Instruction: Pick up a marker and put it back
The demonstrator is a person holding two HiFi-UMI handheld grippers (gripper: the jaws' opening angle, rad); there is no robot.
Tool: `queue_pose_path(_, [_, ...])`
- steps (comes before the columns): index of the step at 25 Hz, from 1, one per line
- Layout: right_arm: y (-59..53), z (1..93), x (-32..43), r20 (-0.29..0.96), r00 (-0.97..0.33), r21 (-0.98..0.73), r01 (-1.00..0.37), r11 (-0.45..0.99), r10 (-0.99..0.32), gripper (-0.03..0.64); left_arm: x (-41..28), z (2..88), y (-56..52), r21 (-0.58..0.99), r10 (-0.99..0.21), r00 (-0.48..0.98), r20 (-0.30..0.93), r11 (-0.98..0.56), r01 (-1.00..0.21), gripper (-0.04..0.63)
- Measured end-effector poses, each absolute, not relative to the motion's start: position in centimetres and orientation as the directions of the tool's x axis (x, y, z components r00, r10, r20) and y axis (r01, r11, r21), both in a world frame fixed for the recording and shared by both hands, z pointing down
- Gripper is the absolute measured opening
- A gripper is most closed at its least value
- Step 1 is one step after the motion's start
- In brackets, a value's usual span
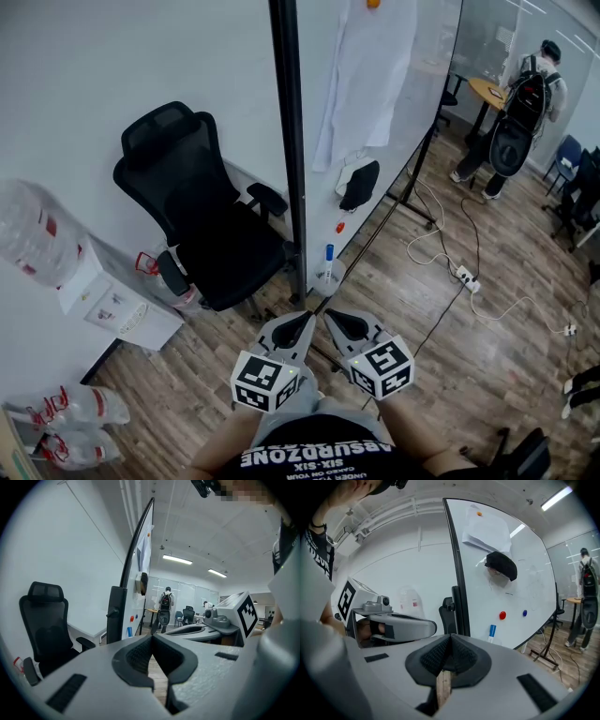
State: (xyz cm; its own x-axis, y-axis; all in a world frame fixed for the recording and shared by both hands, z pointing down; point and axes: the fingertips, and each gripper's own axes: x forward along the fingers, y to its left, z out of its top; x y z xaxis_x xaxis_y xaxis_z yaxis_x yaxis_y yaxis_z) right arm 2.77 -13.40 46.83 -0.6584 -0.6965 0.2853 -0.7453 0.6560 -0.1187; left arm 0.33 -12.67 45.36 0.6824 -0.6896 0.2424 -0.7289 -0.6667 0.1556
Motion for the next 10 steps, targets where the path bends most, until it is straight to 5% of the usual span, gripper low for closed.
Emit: queue_pose_path(10, [-12.75,46.73,2.48,0.281,-0.655,-0.119,-0.749,0.652,-0.701,-0.003,0.02,45.48,-11.98,0.155,-0.686,0.686,0.243,-0.671,-0.725,0.008])
